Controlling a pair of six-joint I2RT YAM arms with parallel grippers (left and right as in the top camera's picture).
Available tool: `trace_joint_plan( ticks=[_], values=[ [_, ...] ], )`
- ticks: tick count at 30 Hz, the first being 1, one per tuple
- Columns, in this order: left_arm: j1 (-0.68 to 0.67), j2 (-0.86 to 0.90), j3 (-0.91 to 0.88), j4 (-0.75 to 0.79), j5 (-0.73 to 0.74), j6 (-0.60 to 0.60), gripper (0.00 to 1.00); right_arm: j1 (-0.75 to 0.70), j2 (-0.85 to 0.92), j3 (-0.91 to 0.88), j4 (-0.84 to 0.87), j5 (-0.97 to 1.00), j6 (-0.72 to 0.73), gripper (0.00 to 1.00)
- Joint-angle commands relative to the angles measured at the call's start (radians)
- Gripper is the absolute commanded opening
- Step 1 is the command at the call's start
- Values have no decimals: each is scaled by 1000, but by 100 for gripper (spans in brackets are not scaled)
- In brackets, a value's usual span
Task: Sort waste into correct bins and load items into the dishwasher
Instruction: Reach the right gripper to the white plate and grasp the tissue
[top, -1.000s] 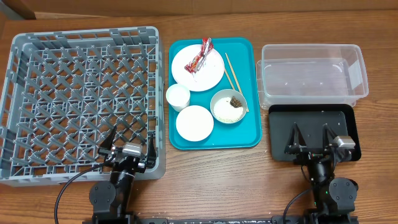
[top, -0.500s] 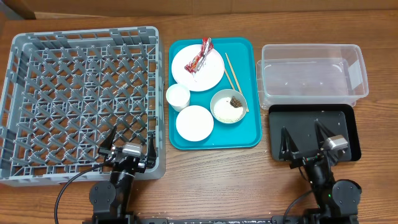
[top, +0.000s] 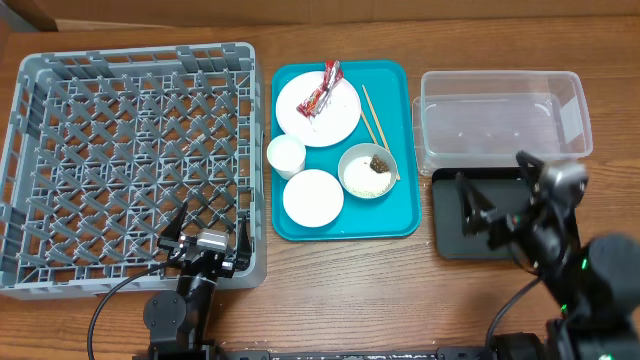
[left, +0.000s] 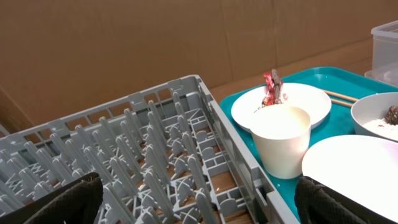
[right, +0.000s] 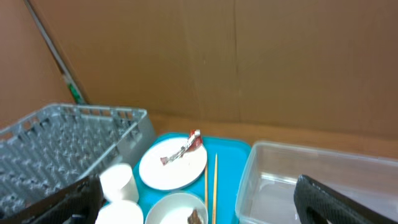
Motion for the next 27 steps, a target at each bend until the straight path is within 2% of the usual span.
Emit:
trace_joint_plan(
  ticks=[1, 8, 13, 18, 22, 24, 27],
  values=[
    [6, -9, -5, 1, 2, 2, 100, -3, 124, 147, -65, -12, -13, 100],
    [6, -9, -5, 1, 2, 2, 100, 23, 316, 274, -111, -87, -12, 100],
    [6, -9, -5, 1, 2, 2, 100, 164, 563, 459, -191, -83, 5, 100],
    [6, -9, -5, 1, 2, 2, 100, 311, 917, 809, -428, 114, 103, 100],
    [6, -9, -5, 1, 2, 2, 100, 348, 1186, 1093, -578, 83, 108, 100],
    [6, -9, -5, 1, 2, 2, 100, 351, 1286, 1168, -562, 13, 108, 100],
    [6, -9, -5, 1, 2, 2, 100, 351, 1379, 1175, -442, -78, 109, 100]
  ],
)
